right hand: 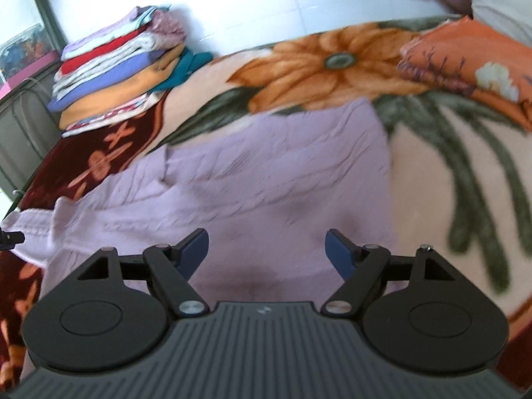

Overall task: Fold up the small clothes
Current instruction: 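Move the left gripper to the other sleeve cuff and close on it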

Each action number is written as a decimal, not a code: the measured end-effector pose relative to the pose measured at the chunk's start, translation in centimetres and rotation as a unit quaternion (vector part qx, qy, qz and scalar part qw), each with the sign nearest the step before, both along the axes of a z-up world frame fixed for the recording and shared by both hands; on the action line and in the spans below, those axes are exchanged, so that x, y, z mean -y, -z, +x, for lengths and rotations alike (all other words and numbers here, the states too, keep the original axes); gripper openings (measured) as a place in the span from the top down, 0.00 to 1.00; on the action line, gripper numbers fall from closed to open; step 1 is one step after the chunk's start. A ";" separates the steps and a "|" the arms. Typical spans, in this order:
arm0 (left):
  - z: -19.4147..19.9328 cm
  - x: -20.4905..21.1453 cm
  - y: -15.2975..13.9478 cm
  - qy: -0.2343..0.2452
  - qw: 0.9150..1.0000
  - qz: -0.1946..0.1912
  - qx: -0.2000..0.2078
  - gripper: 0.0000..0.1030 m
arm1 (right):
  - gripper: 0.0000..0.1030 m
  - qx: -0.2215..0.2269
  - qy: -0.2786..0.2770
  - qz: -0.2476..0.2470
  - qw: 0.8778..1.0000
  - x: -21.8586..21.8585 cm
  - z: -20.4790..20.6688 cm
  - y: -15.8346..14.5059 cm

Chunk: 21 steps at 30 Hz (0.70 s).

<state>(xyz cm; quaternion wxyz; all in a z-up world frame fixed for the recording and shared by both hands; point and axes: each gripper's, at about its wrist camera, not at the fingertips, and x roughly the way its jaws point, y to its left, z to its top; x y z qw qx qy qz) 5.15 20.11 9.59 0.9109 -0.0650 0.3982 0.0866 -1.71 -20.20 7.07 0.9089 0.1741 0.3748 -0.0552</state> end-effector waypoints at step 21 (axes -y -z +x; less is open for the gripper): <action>2.5 -10.0 4.4 -0.113 0.972 -0.180 0.099 0.40 | 0.19 -0.048 0.031 -0.001 0.998 -3.1 -1.5 2.6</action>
